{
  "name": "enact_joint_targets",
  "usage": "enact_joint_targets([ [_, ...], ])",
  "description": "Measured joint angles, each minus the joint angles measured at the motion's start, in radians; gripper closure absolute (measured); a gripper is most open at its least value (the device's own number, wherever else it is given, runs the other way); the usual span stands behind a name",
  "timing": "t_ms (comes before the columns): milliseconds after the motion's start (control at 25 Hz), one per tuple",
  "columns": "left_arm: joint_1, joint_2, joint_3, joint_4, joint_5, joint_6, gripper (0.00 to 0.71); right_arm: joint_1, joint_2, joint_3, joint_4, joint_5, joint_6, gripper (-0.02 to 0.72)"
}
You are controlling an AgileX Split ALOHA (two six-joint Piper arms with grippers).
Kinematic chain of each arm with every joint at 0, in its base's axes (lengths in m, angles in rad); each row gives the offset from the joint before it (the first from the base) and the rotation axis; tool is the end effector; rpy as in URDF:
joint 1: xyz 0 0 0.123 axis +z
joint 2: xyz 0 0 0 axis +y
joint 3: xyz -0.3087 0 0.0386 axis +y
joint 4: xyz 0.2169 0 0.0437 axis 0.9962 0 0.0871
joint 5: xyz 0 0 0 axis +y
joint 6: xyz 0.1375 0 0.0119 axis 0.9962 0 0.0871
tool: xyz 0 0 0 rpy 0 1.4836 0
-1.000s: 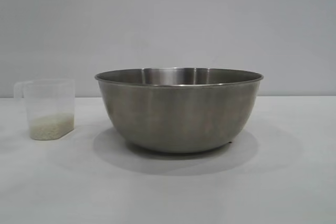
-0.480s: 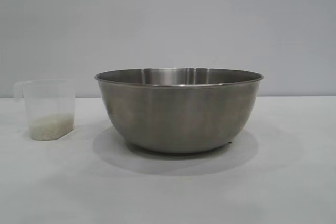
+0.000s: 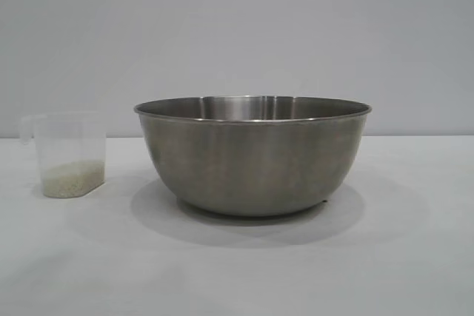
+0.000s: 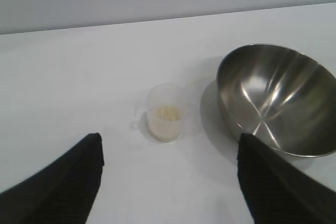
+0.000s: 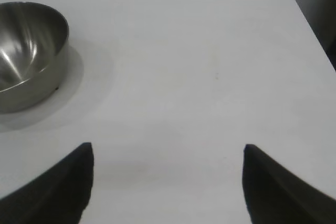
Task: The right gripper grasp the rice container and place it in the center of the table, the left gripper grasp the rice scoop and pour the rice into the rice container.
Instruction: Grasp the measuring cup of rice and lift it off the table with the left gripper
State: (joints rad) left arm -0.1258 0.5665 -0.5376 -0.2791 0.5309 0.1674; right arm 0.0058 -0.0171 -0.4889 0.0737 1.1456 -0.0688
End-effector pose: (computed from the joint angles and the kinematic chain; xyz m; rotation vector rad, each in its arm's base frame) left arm 0.0978 -0.0318 0.2984 0.1404 2.0271 -0.2684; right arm -0.0236 0.0091 0.2274 -0.0866 2.1195 0.0519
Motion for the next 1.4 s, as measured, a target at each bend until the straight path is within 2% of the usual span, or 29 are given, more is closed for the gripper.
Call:
enact_joint_targets([
  [200, 0.0, 0.0, 0.122, -0.095, -0.177, 0.01, 0.238, 0.0, 0.0, 0.0, 0.0, 0.0, 0.0, 0.204],
  [560, 0.0, 0.002, 0.278, -0.174, -0.484, 0.01, 0.238, 0.0, 0.0, 0.0, 0.0, 0.0, 0.0, 0.204],
  [760, 0.0, 0.058, 0.321, -0.178, -0.599, 0.01, 0.238, 0.0, 0.0, 0.0, 0.0, 0.0, 0.0, 0.204],
  [960, 0.0, 0.176, 0.321, -0.174, -0.698, 0.007, 0.238, 0.0, 0.0, 0.0, 0.0, 0.0, 0.0, 0.204],
  [1080, 0.0, 0.273, 0.321, -0.1, -0.74, -0.044, 0.238, 0.0, 0.0, 0.0, 0.0, 0.0, 0.0, 0.204],
  [1280, 0.0, 0.436, 0.321, 0.217, -0.85, -0.212, 0.238, 0.0, 0.0, 0.0, 0.0, 0.0, 0.0, 0.204],
  [1400, 0.0, 0.518, 0.321, 0.284, -0.924, -0.236, 0.238, 0.0, 0.0, 0.0, 0.0, 0.0, 0.0, 0.204],
])
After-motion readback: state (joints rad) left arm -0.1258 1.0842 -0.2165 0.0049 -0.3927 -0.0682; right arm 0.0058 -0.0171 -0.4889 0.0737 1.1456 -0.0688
